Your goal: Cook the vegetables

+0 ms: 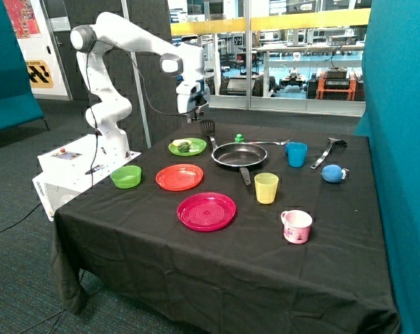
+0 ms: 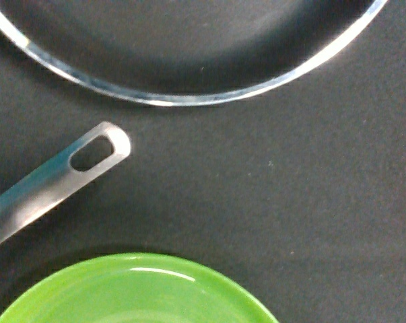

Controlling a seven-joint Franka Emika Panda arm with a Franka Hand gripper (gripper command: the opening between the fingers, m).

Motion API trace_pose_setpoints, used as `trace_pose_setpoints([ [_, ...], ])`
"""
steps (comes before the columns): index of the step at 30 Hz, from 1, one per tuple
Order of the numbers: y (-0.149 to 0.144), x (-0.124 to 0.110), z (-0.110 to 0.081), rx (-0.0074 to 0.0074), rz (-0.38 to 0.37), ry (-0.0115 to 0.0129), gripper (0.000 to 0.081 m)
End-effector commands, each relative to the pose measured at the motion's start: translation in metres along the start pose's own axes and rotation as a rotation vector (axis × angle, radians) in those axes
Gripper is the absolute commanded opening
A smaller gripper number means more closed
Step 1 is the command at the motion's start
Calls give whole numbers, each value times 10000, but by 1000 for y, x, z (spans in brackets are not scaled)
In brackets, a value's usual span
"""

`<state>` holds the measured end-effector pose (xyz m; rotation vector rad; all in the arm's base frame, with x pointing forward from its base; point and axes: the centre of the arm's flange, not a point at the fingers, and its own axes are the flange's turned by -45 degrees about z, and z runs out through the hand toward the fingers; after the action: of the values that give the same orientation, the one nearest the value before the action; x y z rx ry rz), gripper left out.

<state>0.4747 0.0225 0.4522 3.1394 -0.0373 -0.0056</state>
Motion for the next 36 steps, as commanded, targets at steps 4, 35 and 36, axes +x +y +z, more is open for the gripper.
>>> trace_pose_setpoints([
  [4,2,-12,7,18,-824,36,279],
  [35,2,-83,74,16,-1967,37,564],
  [36,1,-84,77,16,-2000,37,568],
])
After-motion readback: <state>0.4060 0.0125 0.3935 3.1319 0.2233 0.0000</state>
